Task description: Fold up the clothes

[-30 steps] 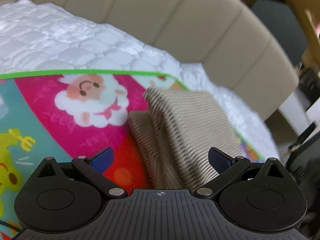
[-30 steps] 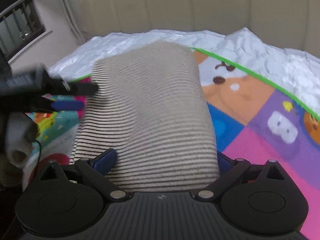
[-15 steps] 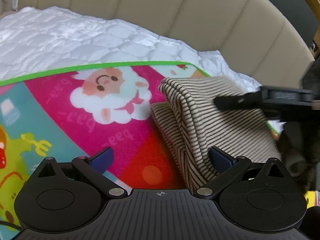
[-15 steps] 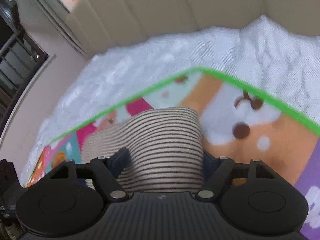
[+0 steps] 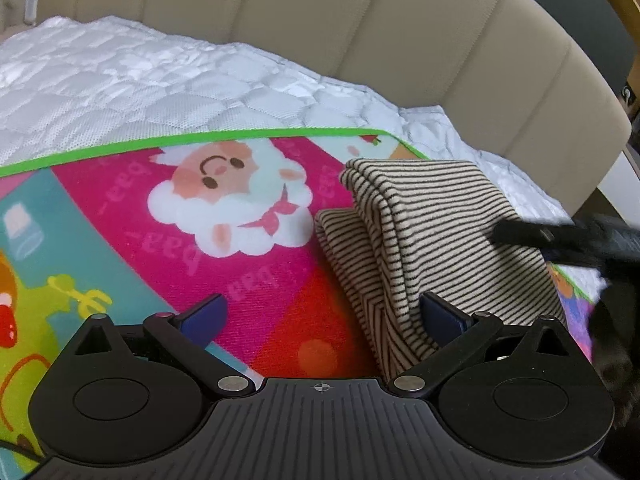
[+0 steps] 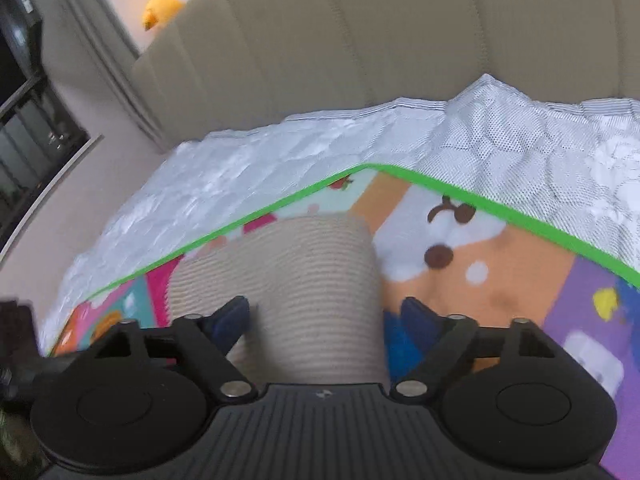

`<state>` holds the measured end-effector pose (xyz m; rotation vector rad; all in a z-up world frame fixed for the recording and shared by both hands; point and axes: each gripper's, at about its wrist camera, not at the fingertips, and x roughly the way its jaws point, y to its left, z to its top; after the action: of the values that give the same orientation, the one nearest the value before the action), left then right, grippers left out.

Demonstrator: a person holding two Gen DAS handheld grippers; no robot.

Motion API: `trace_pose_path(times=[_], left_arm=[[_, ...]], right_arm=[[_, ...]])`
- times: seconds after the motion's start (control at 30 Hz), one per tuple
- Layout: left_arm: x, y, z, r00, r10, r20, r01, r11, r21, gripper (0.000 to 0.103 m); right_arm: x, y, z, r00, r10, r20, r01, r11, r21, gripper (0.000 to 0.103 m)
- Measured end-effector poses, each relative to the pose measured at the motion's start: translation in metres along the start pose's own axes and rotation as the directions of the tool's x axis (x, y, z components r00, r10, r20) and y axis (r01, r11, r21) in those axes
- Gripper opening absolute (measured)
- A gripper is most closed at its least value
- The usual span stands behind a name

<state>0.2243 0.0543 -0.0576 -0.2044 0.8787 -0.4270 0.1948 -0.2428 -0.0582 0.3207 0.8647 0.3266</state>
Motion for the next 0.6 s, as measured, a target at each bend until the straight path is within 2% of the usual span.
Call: trace_pose_path(times=[0.13, 0.23, 0.27, 0.37, 0.43, 0.5, 0.6], left_arm=[[0.001, 0.001, 0.0, 1.0, -0.003, 0.0, 0.003, 1.0, -0.005, 0.103], [0.001, 0.001, 0.0, 1.0, -0.005, 0.0, 0.005, 1.0, -0.009, 0.103], [0.001, 0.001, 0.0, 1.0, -0.005, 0.0, 0.005, 1.0, -0.01, 0.103], [0.0, 0.003, 0.001, 1.0, 0.002, 0.01, -0.001, 1.0, -0.022, 0.103], [0.0, 0.007, 0.002, 1.0, 0.008, 0.019, -0.008, 0.999, -0.04, 0.103], [0.0, 0.009, 0.003, 1.0, 0.007, 0.022, -0.006, 0.999, -0.053, 0.103], [-0.003, 0.002, 0.004, 1.0, -0.001, 0.016, 0.001, 0.999, -0.038, 0.103]], right_arm=[[-0.014, -0.003, -0.024, 0.999, 0.032, -0.025, -0.031, 0.999, 0.038, 0.093], [-0.025, 0.001, -0.036, 0.998, 0.066, -0.016, -0.066, 0.996, 0.054, 0.094], [-0.029, 0.004, -0.038, 0.997, 0.081, -0.006, -0.08, 0.995, 0.055, 0.078], [-0.04, 0.014, -0.044, 0.992, 0.124, 0.024, -0.125, 0.99, 0.059, 0.055], [-0.047, 0.015, -0.043, 0.989, 0.141, 0.036, -0.143, 0.988, 0.063, 0.052], [-0.042, 0.013, -0.046, 0.996, 0.082, 0.02, -0.083, 0.996, 0.038, 0.052], [-0.032, 0.009, -0.058, 1.0, 0.008, 0.016, -0.008, 1.0, 0.008, 0.062]])
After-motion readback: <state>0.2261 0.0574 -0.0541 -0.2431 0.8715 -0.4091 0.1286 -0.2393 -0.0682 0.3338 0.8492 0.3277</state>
